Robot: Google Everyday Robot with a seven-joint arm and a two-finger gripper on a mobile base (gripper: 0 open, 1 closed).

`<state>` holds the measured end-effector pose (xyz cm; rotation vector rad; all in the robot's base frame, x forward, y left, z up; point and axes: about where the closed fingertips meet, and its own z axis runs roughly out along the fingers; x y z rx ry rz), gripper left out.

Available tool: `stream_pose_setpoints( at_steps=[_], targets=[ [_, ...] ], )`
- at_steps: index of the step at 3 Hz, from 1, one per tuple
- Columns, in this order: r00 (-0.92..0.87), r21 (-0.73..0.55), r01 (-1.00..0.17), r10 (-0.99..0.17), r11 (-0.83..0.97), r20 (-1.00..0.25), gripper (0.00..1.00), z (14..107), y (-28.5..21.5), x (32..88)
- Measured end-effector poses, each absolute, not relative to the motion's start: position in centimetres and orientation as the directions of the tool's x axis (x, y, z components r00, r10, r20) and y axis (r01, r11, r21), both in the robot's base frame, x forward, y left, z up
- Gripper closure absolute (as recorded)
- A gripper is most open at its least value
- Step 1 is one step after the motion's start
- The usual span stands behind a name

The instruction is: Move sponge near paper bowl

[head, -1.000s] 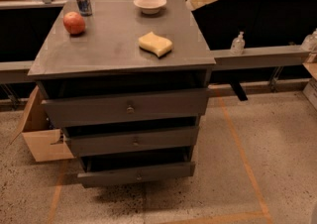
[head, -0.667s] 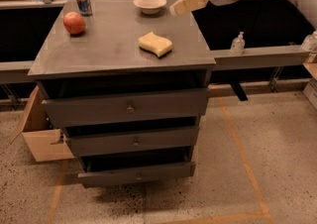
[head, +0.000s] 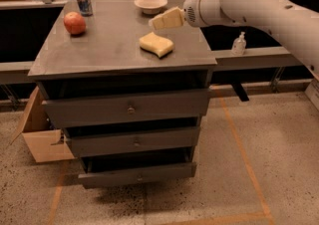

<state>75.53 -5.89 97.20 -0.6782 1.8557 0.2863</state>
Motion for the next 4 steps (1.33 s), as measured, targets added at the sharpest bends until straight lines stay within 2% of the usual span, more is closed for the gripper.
stream_pose_setpoints(
  at_steps=[2,4],
  targets=[
    [-0.233,-0.105,-0.602,-0.3,0.792,-0.925,0.0,92.3,-3.2,73.9],
    [-0.207,-0.127,-0.646,-0.333,0.753,-0.92,0.0,87.9,-1.9,74.9]
  ],
)
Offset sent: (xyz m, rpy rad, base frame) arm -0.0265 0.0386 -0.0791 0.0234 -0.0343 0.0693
